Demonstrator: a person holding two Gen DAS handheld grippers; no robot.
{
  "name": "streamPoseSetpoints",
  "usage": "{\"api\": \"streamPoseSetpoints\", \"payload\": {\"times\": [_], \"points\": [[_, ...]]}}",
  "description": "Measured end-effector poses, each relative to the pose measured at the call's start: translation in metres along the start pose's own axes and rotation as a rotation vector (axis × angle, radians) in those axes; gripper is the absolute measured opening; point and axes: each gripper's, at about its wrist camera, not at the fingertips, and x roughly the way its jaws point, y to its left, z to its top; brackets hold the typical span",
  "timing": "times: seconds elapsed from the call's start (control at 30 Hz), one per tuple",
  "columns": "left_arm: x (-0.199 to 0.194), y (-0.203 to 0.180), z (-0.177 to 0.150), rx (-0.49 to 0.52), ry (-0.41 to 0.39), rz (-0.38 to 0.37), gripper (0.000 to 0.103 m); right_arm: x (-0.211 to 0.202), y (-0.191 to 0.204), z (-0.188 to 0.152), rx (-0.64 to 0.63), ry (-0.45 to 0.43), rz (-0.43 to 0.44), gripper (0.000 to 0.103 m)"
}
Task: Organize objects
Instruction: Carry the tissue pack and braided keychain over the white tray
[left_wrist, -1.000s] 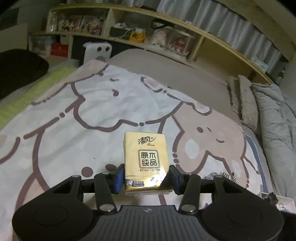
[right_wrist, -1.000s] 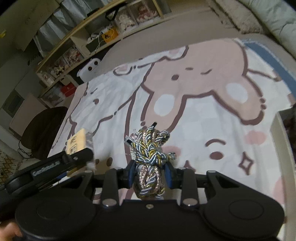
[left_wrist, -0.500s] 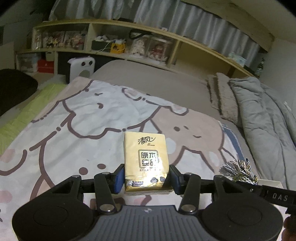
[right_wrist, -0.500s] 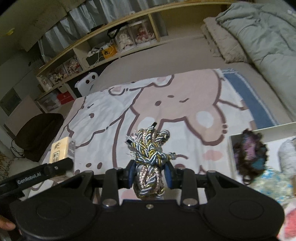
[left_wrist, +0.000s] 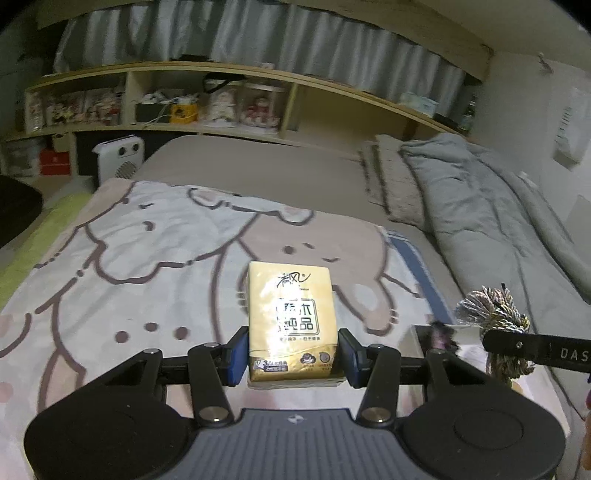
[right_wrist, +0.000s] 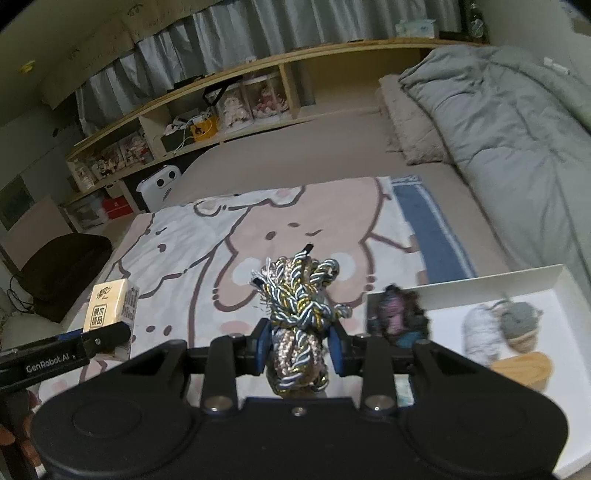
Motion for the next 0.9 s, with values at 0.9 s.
{"api": "streamPoseSetpoints", "payload": {"times": [0.9], "points": [[0.019, -0.201, -0.049, 0.167, 0.06, -0.242, 0.05, -0.082, -0.183, -0.036, 0.086, -0.035, -0.197, 0.034]]}}
